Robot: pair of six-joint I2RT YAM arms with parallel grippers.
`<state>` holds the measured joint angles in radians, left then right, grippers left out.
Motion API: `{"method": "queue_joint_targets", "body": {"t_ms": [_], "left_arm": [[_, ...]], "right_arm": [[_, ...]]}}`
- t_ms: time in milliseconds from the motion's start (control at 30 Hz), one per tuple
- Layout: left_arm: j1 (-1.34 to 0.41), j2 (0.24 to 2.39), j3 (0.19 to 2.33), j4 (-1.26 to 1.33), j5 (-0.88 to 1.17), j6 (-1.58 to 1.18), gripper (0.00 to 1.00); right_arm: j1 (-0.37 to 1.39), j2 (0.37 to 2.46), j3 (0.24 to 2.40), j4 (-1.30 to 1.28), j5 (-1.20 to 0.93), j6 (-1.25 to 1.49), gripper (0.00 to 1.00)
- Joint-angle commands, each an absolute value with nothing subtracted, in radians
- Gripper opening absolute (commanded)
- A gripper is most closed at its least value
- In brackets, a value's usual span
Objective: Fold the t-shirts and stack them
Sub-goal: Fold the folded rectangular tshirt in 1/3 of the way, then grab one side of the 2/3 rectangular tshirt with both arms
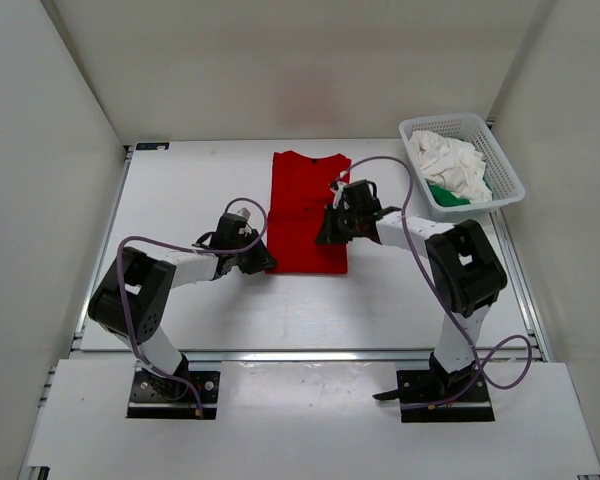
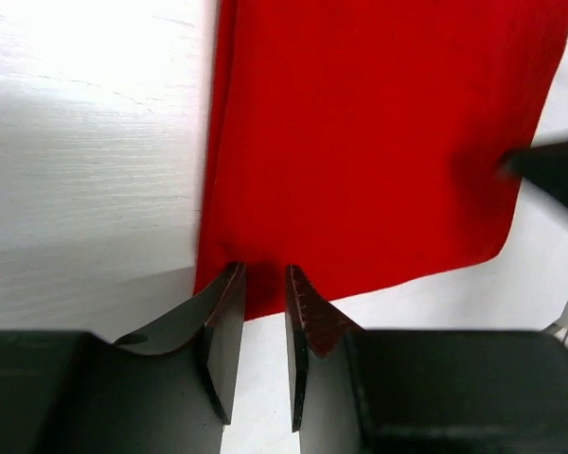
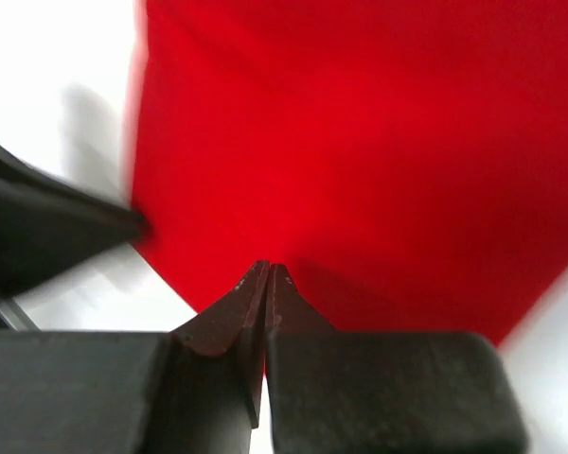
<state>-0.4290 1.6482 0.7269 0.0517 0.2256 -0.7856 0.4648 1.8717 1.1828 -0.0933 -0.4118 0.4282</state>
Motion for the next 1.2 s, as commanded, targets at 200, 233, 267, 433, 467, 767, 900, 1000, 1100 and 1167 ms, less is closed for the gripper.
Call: {"method": "queue_joint_targets", "body": {"t_ms": [200,233,267,433,467,767,900,1000,1100,1167], "left_arm": [[-0.396,1.551,0.566,0.138,0.279,-0.831,0.38],[-0.39,1.511,0.54,0.147,0.27,-0.831,0.39],[-0.399,1.462,0.523,0.144,0.25,-0.824,0.41],[-0.387,1.309,0.486,0.095,0.178,-0.813,0.5],[-0.388,1.299,0.483,0.089,0.17,-0.805,0.51],[-0.394,1.431,0.503,0.072,0.176,-0.773,0.49],[-0.399,1.492,0.517,0.081,0.181,-0.781,0.47],[-0.399,1.505,0.523,0.098,0.186,-0.79,0.41],[-0.408,1.517,0.531,0.097,0.198,-0.793,0.28],[-0.414,1.517,0.535,0.088,0.195,-0.792,0.13]], "right_arm": [[0.428,1.654,0.804,0.087,-0.386,0.52,0.0],[0.43,1.645,0.783,0.092,-0.384,0.52,0.0],[0.426,1.626,0.767,0.097,-0.394,0.519,0.0],[0.407,1.488,0.689,0.104,-0.385,0.518,0.14],[0.397,1.453,0.657,0.11,-0.391,0.528,0.2],[0.374,1.489,0.561,0.162,-0.428,0.551,0.4],[0.373,1.543,0.571,0.199,-0.466,0.568,0.39],[0.368,1.574,0.577,0.224,-0.474,0.58,0.31],[0.365,1.591,0.589,0.239,-0.48,0.591,0.16],[0.373,1.591,0.595,0.232,-0.476,0.589,0.03]]}}
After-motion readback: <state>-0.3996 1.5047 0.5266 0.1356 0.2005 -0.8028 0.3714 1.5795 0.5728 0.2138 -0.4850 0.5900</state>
